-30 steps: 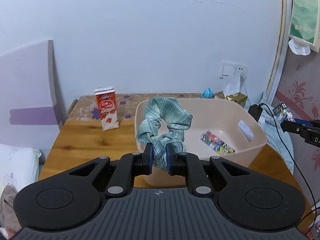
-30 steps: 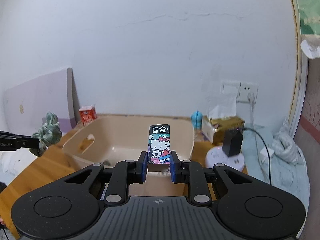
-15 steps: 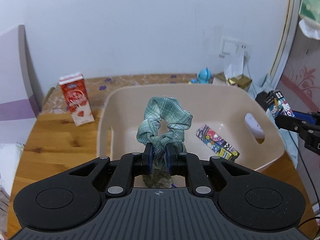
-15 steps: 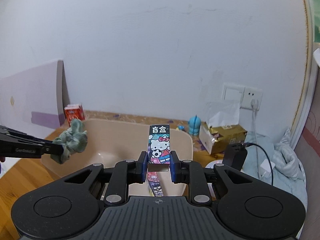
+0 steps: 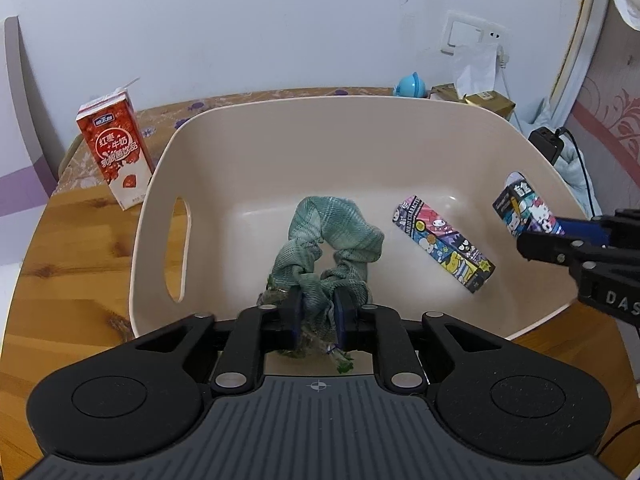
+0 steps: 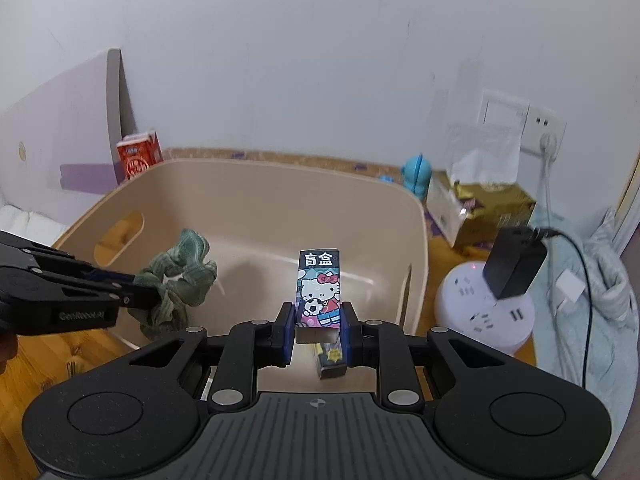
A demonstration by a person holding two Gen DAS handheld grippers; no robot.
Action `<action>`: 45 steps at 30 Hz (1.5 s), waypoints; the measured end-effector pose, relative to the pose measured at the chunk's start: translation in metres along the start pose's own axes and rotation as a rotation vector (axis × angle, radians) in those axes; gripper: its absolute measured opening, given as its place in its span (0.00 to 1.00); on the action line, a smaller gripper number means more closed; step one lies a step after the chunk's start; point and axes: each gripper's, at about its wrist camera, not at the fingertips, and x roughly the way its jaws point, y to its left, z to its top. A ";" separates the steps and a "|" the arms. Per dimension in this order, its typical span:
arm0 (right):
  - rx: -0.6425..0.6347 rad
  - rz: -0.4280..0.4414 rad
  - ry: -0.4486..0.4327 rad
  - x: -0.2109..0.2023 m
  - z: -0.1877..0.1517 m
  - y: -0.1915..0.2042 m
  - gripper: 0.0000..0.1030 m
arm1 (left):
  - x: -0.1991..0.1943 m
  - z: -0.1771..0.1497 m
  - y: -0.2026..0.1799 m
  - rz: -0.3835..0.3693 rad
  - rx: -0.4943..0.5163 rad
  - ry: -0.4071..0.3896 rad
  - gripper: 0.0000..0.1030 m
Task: Organize objects
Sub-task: 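Lift scrunchie into bin and release while right tool drops blind box in, then grasp round metal tin with left tool while right grasps white medicine box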
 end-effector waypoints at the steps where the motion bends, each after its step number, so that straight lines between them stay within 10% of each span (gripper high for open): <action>1: 0.003 -0.001 0.006 0.001 -0.001 0.000 0.21 | -0.003 0.001 0.000 0.003 -0.003 -0.004 0.25; 7: 0.009 -0.017 -0.025 -0.010 -0.003 0.001 0.41 | -0.031 -0.002 0.004 0.019 -0.015 -0.079 0.63; 19: -0.006 -0.028 -0.138 -0.067 -0.020 0.019 0.95 | -0.092 -0.039 0.006 0.048 -0.001 -0.160 0.85; 45: -0.075 0.018 0.092 -0.035 -0.121 0.053 1.00 | -0.059 -0.150 0.005 -0.004 0.029 0.078 0.85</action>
